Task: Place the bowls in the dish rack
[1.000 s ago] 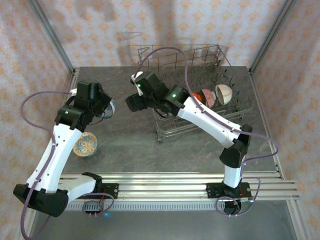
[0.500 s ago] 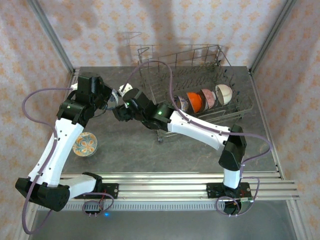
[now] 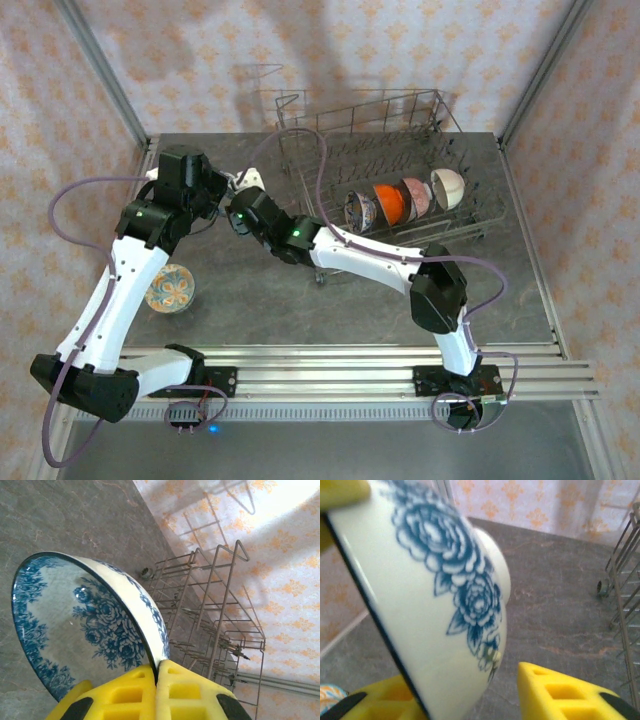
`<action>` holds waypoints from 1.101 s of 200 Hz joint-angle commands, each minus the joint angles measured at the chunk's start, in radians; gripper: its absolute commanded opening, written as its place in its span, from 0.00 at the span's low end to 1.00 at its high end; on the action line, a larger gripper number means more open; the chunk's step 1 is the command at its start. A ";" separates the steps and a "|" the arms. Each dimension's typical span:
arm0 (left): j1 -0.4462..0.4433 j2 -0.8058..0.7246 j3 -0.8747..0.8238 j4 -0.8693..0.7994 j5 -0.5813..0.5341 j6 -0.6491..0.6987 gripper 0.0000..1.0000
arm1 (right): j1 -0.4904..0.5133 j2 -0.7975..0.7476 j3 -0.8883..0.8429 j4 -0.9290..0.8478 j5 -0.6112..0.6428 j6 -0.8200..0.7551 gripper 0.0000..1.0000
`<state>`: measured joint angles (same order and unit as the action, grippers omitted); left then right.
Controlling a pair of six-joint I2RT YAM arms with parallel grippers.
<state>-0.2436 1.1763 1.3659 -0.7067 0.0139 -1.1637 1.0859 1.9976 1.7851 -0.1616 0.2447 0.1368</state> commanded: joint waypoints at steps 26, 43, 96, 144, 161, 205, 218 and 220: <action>-0.010 -0.014 0.016 0.037 -0.018 -0.023 0.00 | 0.004 -0.057 -0.074 0.148 0.138 0.005 0.28; -0.010 -0.012 0.010 0.044 -0.014 -0.025 0.00 | 0.005 -0.061 -0.084 0.151 0.161 0.003 0.17; -0.011 -0.018 -0.003 0.087 -0.002 0.012 0.14 | 0.004 -0.089 -0.090 0.119 0.255 0.001 0.00; -0.016 -0.031 0.041 0.075 -0.020 0.098 0.65 | -0.039 -0.110 -0.042 -0.037 0.249 0.124 0.00; -0.015 -0.044 0.036 0.088 -0.035 0.111 0.78 | -0.072 -0.110 -0.016 -0.098 0.224 0.182 0.00; -0.016 -0.031 0.094 0.098 -0.037 0.214 0.93 | -0.107 -0.121 0.075 -0.210 0.254 0.153 0.00; -0.016 -0.023 0.115 0.099 -0.023 0.265 0.93 | -0.131 -0.120 0.126 -0.283 0.273 0.167 0.00; -0.016 -0.020 0.119 0.097 -0.021 0.270 0.93 | -0.136 -0.120 0.135 -0.299 0.275 0.169 0.00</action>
<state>-0.2611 1.1522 1.4223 -0.6373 0.0132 -1.0077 0.9722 1.9476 1.8034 -0.3691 0.4553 0.2714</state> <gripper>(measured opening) 0.927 0.049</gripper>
